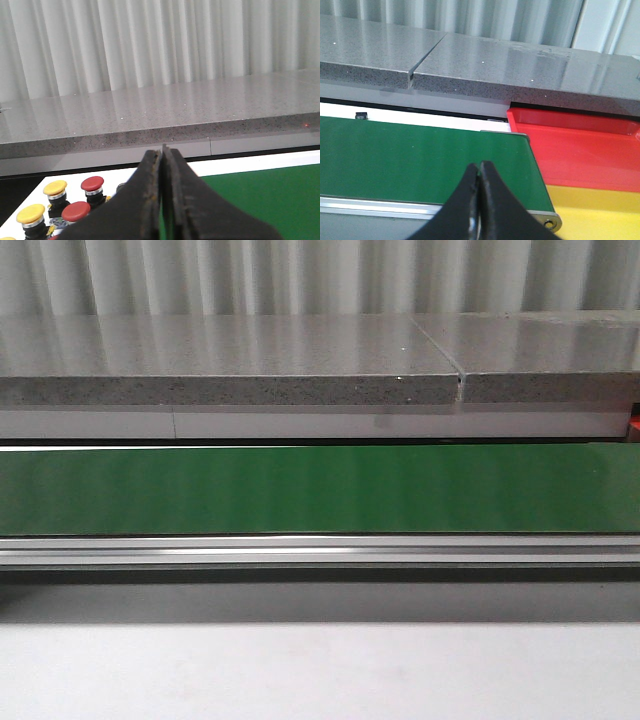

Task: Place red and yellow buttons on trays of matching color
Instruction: 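Move the left gripper down over a red push-button on the table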

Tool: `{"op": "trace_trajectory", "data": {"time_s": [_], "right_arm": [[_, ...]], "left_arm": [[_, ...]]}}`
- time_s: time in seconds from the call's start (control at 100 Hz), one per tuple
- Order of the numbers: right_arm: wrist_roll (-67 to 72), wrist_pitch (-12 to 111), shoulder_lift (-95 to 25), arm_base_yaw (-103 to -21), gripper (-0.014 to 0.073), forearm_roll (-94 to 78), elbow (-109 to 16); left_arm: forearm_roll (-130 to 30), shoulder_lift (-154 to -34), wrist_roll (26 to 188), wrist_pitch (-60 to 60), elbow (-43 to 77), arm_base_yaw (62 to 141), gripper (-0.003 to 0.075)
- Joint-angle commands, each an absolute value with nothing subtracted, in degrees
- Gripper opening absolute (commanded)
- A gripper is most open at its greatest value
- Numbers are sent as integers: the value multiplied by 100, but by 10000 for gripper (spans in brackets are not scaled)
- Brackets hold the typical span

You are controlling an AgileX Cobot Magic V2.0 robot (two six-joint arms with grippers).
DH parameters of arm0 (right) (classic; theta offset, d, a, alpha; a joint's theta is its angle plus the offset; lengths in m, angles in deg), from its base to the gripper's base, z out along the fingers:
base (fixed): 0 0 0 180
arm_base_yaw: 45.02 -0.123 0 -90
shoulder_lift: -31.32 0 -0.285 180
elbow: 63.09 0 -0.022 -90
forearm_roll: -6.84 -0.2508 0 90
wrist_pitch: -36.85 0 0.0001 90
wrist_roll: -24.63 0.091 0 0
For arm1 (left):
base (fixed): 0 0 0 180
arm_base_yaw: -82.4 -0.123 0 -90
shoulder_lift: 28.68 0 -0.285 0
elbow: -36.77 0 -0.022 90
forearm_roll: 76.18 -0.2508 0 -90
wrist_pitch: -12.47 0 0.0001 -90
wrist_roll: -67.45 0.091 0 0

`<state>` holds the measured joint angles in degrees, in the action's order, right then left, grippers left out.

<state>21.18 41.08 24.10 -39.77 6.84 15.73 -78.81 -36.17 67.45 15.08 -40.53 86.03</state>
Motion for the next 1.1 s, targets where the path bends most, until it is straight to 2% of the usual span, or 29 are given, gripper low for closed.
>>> {"op": "trace_trajectory", "data": {"time_s": [0.0,0.29,0.52,0.71,0.95,1.09], "right_arm": [[2098,3615,2498,-3970,-68,684,1541],[2098,3615,2498,-3970,-68,684,1541],[2098,3615,2498,-3970,-68,684,1541],[2098,3615,2498,-3970,-68,684,1541],[2098,3615,2498,-3970,-68,684,1541],[2098,3622,2498,-3970,-68,684,1541]], "left_arm": [[-7839,-3410,6688,1979,-4315,8628,-20],[-7618,-3410,6688,2048,-4191,8628,-20],[-7618,-3778,6688,1247,-3022,8628,-20],[-7618,-4729,6688,-407,-1455,8628,-20],[-7422,-6117,6649,-3449,296,8628,-20],[-7312,-6762,6649,-4107,754,8628,-20]]}}
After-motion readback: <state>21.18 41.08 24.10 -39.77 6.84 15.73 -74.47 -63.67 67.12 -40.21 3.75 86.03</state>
